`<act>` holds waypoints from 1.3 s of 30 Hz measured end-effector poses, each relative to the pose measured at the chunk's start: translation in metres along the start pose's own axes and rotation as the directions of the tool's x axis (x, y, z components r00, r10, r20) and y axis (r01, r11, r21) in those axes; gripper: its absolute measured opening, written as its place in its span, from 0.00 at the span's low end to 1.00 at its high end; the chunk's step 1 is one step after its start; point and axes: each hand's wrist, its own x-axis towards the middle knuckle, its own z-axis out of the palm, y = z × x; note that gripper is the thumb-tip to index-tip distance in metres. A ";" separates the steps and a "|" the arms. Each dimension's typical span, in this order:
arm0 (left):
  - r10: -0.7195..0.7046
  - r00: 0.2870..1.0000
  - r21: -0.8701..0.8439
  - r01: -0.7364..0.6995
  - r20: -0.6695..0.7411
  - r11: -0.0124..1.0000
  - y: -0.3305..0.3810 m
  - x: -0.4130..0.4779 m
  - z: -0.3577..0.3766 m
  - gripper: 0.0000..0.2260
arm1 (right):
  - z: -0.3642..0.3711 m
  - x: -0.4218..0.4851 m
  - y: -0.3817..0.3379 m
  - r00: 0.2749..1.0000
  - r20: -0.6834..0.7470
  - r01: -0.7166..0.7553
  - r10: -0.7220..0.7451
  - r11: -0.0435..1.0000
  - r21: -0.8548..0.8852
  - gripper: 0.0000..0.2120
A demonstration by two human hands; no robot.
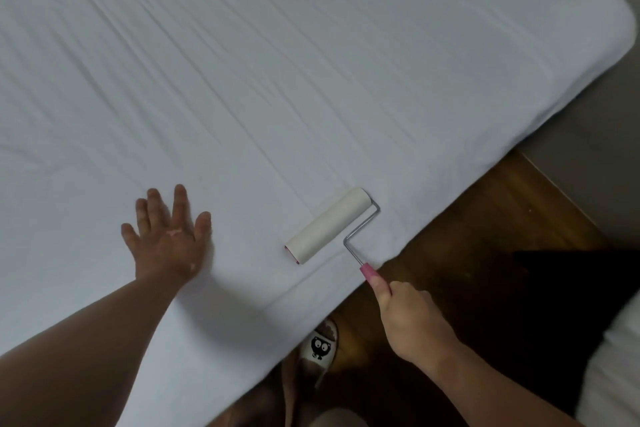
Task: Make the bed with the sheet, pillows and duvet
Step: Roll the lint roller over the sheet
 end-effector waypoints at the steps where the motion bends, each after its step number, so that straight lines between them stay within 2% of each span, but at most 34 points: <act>1: 0.005 1.000 0.005 -0.005 0.011 1.000 0.001 -0.005 0.001 0.32 | 0.003 -0.005 0.011 1.000 -0.005 -0.016 0.016 1.000 0.017 0.32; 5: 0.004 0.998 0.028 -0.006 0.065 1.000 0.000 -0.008 -0.003 0.34 | 0.010 -0.022 0.044 0.999 -0.011 -0.049 0.048 0.999 -0.001 0.30; 11: 0.025 0.991 0.018 -0.028 0.135 0.999 -0.004 -0.003 -0.017 0.34 | 0.004 -0.044 0.077 0.999 -0.023 -0.033 0.030 0.992 -0.118 0.32; 15: 0.075 0.989 0.033 -0.080 0.129 0.996 -0.009 -0.005 -0.029 0.33 | -0.008 -0.074 0.094 1.000 -0.008 0.009 -0.012 0.966 -0.260 0.25; 18: 0.136 0.991 -0.032 -0.136 0.016 0.990 -0.014 0.002 -0.043 0.24 | -0.018 -0.090 0.083 0.999 -0.039 -0.033 0.025 0.976 -0.215 0.35; 21: 0.179 0.981 -0.077 -0.184 -0.068 0.980 -0.025 0.014 -0.054 0.18 | -0.028 -0.091 0.037 1.000 -0.020 -0.026 0.023 0.988 -0.154 0.30; 25: 0.169 0.978 -0.082 -0.180 -0.125 0.980 -0.055 0.051 -0.066 0.17 | -0.027 -0.066 -0.048 0.990 -0.074 0.112 -0.121 0.987 -0.112 0.26; 30: 0.083 0.968 -0.084 -0.105 -0.237 0.991 -0.135 0.132 -0.086 0.18 | -0.020 -0.003 -0.194 0.934 -0.180 0.287 -0.308 0.949 -0.130 0.33; 35: -0.101 0.970 -0.088 0.083 -0.221 0.993 -0.234 0.217 -0.098 0.17 | -0.031 0.073 -0.359 0.905 -0.219 0.379 -0.364 0.925 0.032 0.31; 39: -0.154 0.951 -0.063 0.142 -0.269 0.988 -0.284 0.266 -0.107 0.22 | -0.045 0.125 -0.483 0.917 -0.207 0.364 -0.340 0.927 0.091 0.33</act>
